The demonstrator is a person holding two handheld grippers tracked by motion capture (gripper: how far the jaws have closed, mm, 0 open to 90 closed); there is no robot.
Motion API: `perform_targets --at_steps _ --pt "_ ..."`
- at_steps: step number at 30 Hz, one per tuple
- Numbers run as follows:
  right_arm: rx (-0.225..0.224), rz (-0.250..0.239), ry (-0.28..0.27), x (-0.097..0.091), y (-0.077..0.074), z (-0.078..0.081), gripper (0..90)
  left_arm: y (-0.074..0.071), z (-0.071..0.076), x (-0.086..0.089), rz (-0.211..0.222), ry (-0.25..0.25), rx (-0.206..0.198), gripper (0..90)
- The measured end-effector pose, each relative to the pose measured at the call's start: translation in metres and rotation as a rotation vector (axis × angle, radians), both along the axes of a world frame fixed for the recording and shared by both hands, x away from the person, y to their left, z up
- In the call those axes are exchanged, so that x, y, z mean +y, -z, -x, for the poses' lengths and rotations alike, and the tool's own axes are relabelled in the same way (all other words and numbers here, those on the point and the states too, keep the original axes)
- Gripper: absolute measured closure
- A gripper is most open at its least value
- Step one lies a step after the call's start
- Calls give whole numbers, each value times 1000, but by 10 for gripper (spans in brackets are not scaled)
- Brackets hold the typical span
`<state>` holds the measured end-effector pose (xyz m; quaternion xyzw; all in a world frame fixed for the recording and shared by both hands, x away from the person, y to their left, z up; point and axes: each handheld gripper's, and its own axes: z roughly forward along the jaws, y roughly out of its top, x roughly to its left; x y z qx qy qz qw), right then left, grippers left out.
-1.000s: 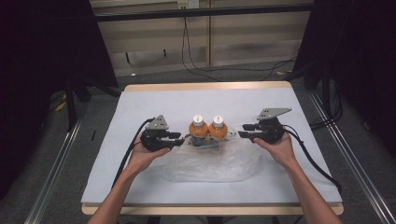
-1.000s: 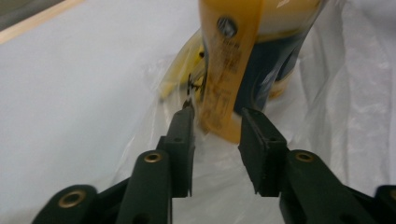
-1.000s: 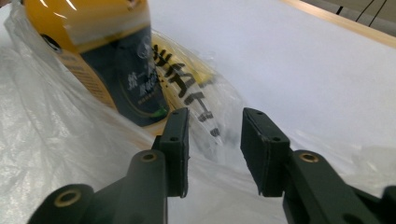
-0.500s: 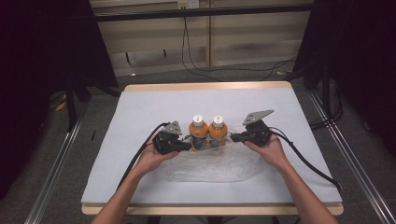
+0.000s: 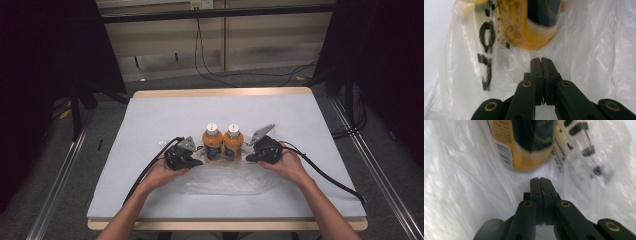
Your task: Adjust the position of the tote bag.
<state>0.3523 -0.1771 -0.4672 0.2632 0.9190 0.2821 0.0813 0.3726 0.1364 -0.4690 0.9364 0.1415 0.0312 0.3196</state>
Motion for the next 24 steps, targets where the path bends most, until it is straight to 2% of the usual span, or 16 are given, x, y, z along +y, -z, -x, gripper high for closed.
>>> perform_targets --at_steps 1,3,6,10,13,15,18,19,21,22,24 --pt "21 10 8 -1 -1 1 899 -1 0 1 -15 -3 -15 894" --pt "16 41 9 -4 -3 0 900 -1 1 1 -38 -7 -44 896" --pt "18 78 29 -8 -4 -1 900 -4 0 0 -95 -10 -97 895" --pt "0 142 24 -8 -7 1 900 -4 -4 7 -112 -27 -103 900" --pt "-18 193 34 -13 -8 1 900 -6 -4 9 -171 -21 -139 900" --pt "-37 219 48 -17 -8 0 900 -8 -5 10 -191 -7 -138 900" --pt "-55 256 58 -22 -8 0 900 -8 -5 14 -196 -20 -134 900" --pt "-60 290 63 -24 -9 0 900 -8 -6 16 -188 -21 -130 900" --pt "-54 290 65 -29 -9 0 900 -6 -7 24 -141 -40 -109 900" --pt "-51 284 72 -32 -8 1 900 -5 -8 27 -132 -45 -99 900" --pt "-45 265 93 -39 -8 0 900 -7 -8 28 -153 -43 -109 900"
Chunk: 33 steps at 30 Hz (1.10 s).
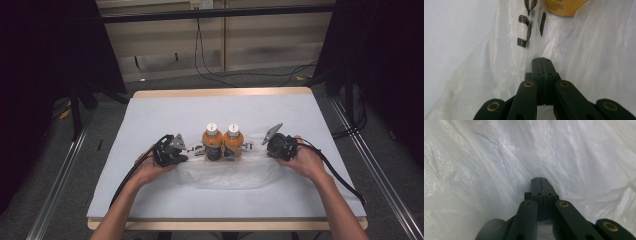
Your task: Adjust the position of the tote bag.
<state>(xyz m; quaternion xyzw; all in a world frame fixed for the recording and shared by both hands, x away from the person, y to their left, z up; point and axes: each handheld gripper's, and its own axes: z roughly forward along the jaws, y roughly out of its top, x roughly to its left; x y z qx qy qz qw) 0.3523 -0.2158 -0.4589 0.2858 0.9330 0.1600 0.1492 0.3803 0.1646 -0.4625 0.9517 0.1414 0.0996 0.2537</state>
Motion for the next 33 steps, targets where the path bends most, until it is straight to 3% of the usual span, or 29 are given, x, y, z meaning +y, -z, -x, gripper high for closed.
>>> perform_targets --at_steps 2,4,6,9,11,16,19,24,33 --pt "5 -13 12 -4 0 0 900 0 2 0 -5 -3 -10 900" --pt "0 5 10 -6 0 0 900 -1 3 0 -45 10 -33 900" --pt "-5 9 9 -8 0 0 900 -1 3 4 -50 7 -25 900" --pt "-31 32 9 -12 1 4 900 0 3 10 -4 -16 -2 900" --pt "-30 -4 13 -20 1 5 900 0 1 13 8 -13 10 900" --pt "-26 8 7 -27 1 9 900 -2 4 5 -66 11 -35 900" --pt "-30 15 4 -28 1 10 900 -1 2 7 -49 -9 -22 900" --pt "-25 3 -11 -27 0 13 900 -1 -2 15 -57 -35 -29 900" --pt "-38 9 5 -31 1 12 900 -1 -2 20 -69 -35 -45 900"
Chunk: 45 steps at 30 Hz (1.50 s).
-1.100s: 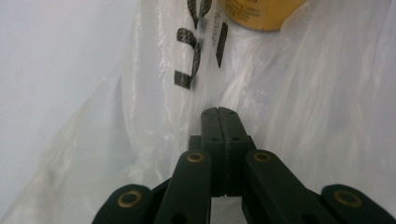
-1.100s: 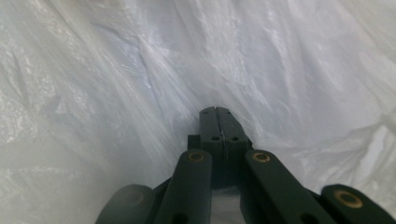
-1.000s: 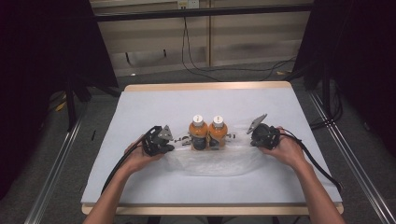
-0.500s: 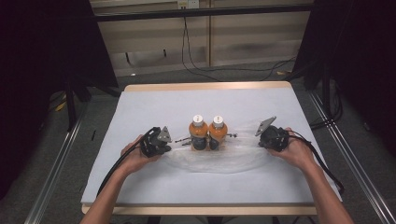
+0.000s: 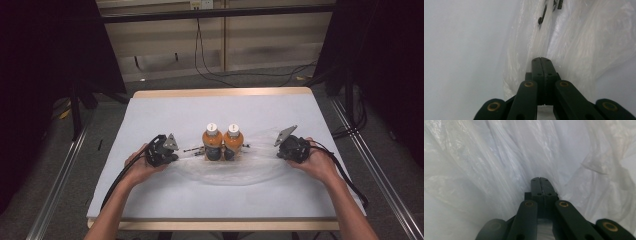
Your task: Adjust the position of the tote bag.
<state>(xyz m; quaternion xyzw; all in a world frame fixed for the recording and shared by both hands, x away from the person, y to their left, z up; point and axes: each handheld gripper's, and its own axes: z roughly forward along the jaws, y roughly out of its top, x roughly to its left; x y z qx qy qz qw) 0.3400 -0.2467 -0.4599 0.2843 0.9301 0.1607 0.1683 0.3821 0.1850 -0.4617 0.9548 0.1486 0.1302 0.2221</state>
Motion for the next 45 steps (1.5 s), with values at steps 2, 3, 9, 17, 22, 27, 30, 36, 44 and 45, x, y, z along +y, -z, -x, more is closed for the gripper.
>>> perform_targets --at_steps 2,3,9,17,22,27,30,36,44,45 --pt "8 -27 16 -7 0 -1 900 0 0 0 -3 3 3 900" --pt "12 -46 30 -11 0 0 900 0 -1 2 19 -5 9 900" --pt "16 -46 36 -13 0 0 900 1 -2 5 25 -3 7 900" --pt "10 -29 47 -18 0 4 900 0 -1 7 33 -22 11 900" --pt "1 -63 61 -20 1 5 900 2 -3 14 111 -49 47 900" --pt "-8 -131 60 -20 -1 7 900 -1 -3 17 181 -58 80 900" --pt "-13 -197 49 -18 -5 8 900 -3 -1 17 228 -58 78 900" --pt "-34 -289 23 -13 -12 11 900 -14 4 18 332 -24 95 900" --pt "-79 -429 20 -17 -26 14 900 -20 5 19 428 -31 113 900" --pt "-83 -432 25 -17 -27 15 900 -21 5 18 445 -33 113 900"
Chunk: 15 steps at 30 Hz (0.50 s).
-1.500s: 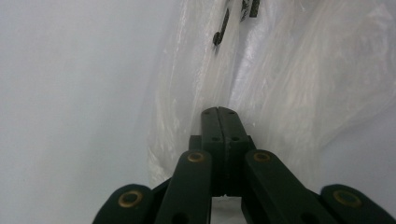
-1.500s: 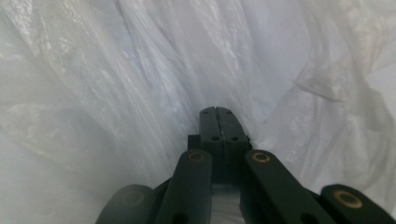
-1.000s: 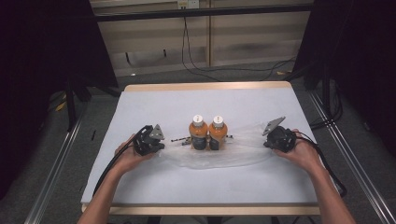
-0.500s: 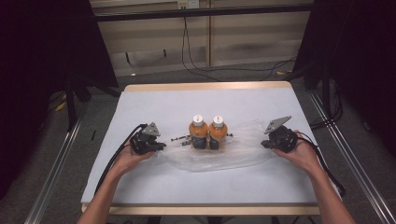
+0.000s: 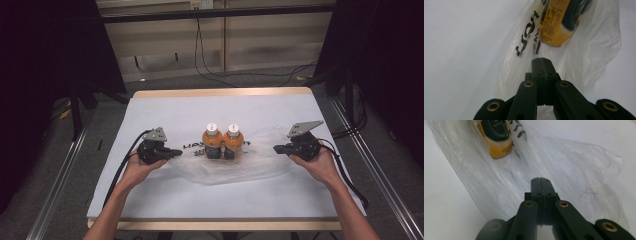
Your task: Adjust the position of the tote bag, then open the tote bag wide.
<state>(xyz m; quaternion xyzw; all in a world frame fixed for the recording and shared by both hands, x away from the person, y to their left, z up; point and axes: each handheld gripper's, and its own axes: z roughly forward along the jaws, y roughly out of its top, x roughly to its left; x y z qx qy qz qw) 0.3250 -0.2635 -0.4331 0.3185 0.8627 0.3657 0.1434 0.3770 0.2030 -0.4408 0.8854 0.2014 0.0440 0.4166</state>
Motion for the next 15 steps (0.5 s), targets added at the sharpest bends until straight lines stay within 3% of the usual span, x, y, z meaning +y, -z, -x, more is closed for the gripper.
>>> perform_targets --at_steps 2,3,5,8,13,15 --pt "-1 -18 -4 2 0 0 900 -1 1 -2 19 7 1 900" --pt "-1 -28 -7 2 0 0 900 -2 2 -3 0 5 -3 900" --pt "0 -42 -16 5 0 0 900 -3 2 -3 6 -3 -2 899" --pt "1 -65 -18 7 0 0 900 -5 3 -4 46 -15 -4 898" --pt "-8 -89 -32 17 -5 1 900 -7 6 -8 109 8 -1 898" --pt "-3 -115 -40 22 -5 1 900 -8 8 -13 114 15 -10 898"
